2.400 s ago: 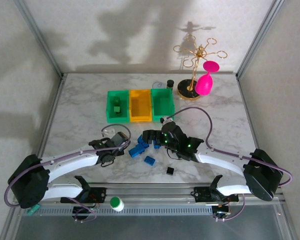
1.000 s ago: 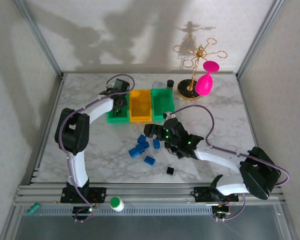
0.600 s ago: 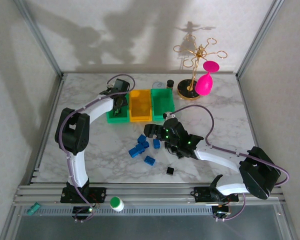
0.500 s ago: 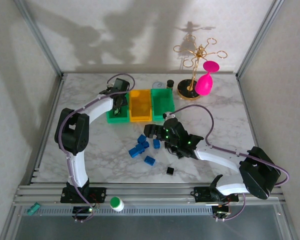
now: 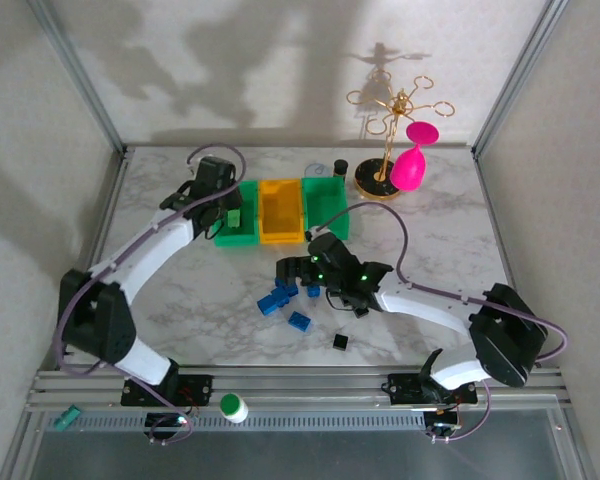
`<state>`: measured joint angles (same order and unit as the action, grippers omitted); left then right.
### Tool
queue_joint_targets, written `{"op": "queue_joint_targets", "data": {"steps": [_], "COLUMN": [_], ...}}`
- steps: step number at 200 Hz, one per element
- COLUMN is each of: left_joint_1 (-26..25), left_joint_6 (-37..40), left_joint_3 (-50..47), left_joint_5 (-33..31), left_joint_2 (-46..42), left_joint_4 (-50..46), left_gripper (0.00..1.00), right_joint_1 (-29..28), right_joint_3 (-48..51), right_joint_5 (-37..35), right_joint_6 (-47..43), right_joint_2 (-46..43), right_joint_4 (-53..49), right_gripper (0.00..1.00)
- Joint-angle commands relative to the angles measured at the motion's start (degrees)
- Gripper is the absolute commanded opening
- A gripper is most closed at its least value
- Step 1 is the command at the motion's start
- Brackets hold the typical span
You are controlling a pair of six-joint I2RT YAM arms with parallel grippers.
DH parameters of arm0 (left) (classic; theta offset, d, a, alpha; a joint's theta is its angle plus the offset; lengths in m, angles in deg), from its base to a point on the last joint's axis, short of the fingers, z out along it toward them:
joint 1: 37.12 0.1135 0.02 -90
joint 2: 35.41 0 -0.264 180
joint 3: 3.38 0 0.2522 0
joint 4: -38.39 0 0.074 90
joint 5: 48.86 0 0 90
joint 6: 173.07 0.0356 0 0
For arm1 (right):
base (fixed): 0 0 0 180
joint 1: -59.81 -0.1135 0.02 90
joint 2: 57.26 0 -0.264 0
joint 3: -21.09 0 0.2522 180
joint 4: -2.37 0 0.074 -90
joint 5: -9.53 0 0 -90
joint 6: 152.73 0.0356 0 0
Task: Sort the legos into containers by color
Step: Place the lego in the container, then pick up the lego from the bottom-center of the table.
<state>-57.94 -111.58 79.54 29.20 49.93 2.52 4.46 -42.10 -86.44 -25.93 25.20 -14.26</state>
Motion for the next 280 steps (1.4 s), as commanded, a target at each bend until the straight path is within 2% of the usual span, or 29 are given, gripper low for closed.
{"op": "queue_joint_targets", "data": {"steps": [1,37,56,122,171,228,259,280], "left_joint_1": [-2.2,-5.8,-6.2,-6.2,-6.2,-6.2,-6.1,-6.1], "left_joint_6": [-2.1,-4.7,-6.1,-8.8,-10.6,-12.7,-13.5,-14.0], "left_joint_3": [-6.0,-14.0,-18.3,-24.2,-23.2,-21.2,-19.8,-19.5], "left_joint_5": [1.3,-0.1,0.9,-0.4,-3.9,-6.4,-8.8,-8.3], "left_joint_2": [-5.9,-14.2,-18.3,-26.4,-29.6,-33.9,-35.3,-36.3], "left_joint_4": [-0.9,-2.4,-2.3,-5.1,-8.0,-11.5,-14.1,-14.3], "left_gripper": [0.62,0.71,0.75,1.0,1.0,1.0,1.0,1.0], "right_joint_1": [-3.0,-7.2,-9.3,-13.3,-13.3,-13.4,-13.9,-14.8], "right_joint_3": [-3.4,-3.7,-3.4,-8.8,-13.4,-23.0,-24.0,-24.5], "right_joint_5": [-0.4,0.2,1.7,2.4,-1.5,-4.8,-6.8,-10.1], "right_joint_6": [0.5,5.1,6.8,7.8,7.4,2.1,2.2,4.0], "right_joint_2": [2.9,5.9,7.3,15.7,21.4,29.1,29.3,29.6], "right_joint_4": [-6.8,-7.3,-5.4,-4.2,-5.8,-7.4,-9.1,-12.6], "right_gripper": [0.92,0.85,0.77,0.74,0.75,0.73,0.69,0.68]}}
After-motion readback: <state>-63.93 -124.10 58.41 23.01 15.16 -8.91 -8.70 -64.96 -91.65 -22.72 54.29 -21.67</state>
